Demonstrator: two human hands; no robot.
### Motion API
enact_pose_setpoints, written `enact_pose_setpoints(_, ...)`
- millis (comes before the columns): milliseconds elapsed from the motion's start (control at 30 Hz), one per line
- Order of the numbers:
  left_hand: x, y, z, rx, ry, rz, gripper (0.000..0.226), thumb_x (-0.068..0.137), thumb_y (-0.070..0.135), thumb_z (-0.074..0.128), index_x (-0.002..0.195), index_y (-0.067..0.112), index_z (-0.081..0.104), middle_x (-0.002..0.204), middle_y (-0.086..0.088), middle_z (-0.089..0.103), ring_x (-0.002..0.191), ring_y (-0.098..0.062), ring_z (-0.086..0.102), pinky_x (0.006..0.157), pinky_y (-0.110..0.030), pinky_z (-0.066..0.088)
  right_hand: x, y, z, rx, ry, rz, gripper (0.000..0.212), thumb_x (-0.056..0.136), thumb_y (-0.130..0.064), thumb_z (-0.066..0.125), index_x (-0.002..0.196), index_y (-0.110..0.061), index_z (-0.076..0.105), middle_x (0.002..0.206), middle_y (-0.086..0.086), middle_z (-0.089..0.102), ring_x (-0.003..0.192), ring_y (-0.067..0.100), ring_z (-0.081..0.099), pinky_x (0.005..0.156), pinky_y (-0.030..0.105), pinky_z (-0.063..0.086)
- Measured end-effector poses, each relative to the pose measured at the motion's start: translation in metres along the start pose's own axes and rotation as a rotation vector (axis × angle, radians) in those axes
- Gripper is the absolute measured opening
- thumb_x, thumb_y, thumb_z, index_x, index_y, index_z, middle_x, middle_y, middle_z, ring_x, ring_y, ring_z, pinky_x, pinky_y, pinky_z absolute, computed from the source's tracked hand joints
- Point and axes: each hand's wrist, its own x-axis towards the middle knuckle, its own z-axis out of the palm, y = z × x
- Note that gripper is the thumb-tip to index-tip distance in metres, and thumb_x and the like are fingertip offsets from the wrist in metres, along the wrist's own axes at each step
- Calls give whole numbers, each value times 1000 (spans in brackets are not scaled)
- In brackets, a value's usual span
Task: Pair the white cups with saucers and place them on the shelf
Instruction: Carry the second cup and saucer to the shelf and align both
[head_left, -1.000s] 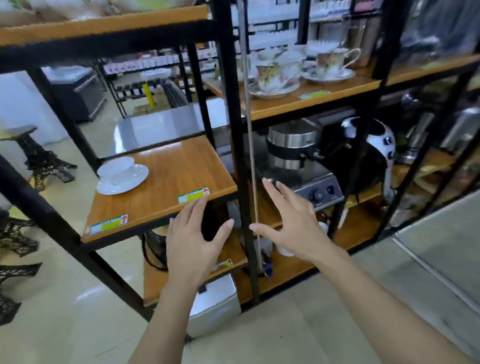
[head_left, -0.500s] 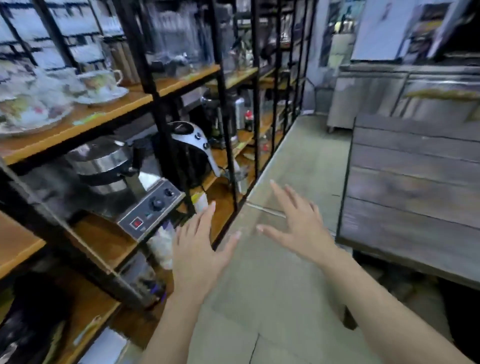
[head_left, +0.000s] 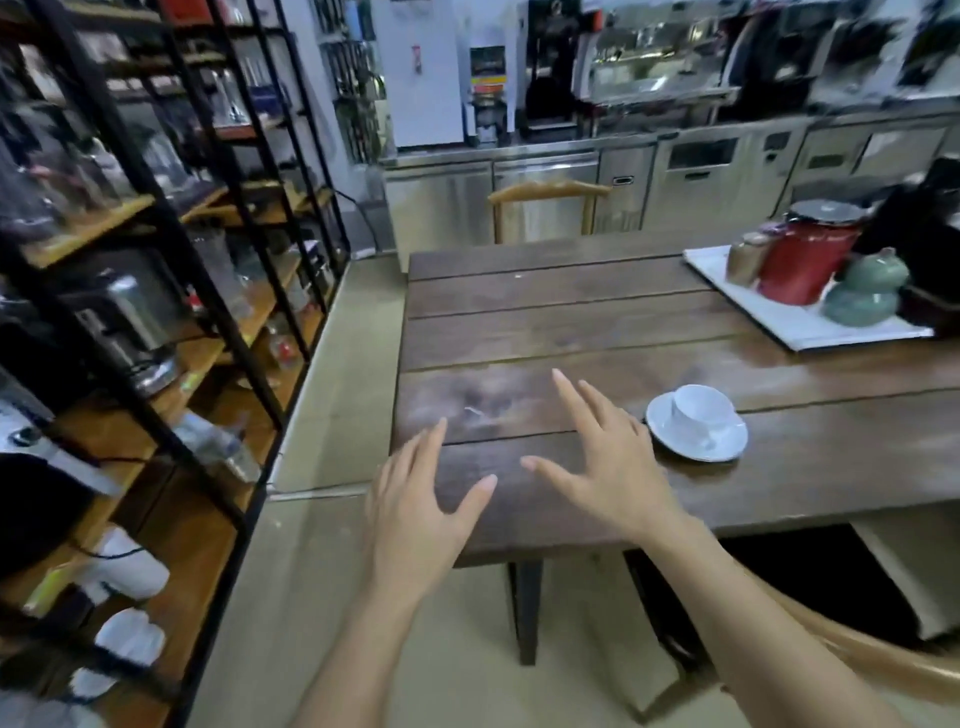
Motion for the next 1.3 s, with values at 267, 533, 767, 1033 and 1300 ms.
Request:
enact_pose_setpoints(267,76,69,94,-10,-117,79,79,80,66,50,147,33,28,151,7,38,139,-15,31,113,-36,26,31,131,-41,-26,58,205,96,67,-78,32,150,-36,9,154,11,31,143,23,28,111,43,23)
enact_pose_setpoints(533,149,101,178,-59,-261,92,72,84,56,55,147,31,30,152,6,37,140,-14,30,112,-34,24,50,218,-49,12,33,444,91,78,-67,52,151,-33,10,156,2,28,145,16,22,111,41,22)
enact_pose_setpoints(767,209,124,242,-199,-473,-22,73,83,57,56,147,34,29,154,5,33,142,-16,27,111,-37,27,77,270,-50,47,-88,646,88,82,-62,54,151,-33,8,158,1,22,145,18,22,114,47,23)
enact_pose_setpoints(1033,220,124,292,-403,-733,-321,83,80,57,61,149,35,21,157,1,24,143,-20,27,112,-46,29,79,310,-23,357,-143,917,95,78,-59,62,152,-19,17,153,6,32,135,22,38,105,39,38)
enact_pose_setpoints(1300,208,134,316,-606,-907,-740,73,76,45,72,135,15,43,137,1,51,116,-23,55,82,-42,54,87,319,-4,737,-115,1147,48,82,-50,63,101,-7,56,92,4,64,79,19,62,57,24,47)
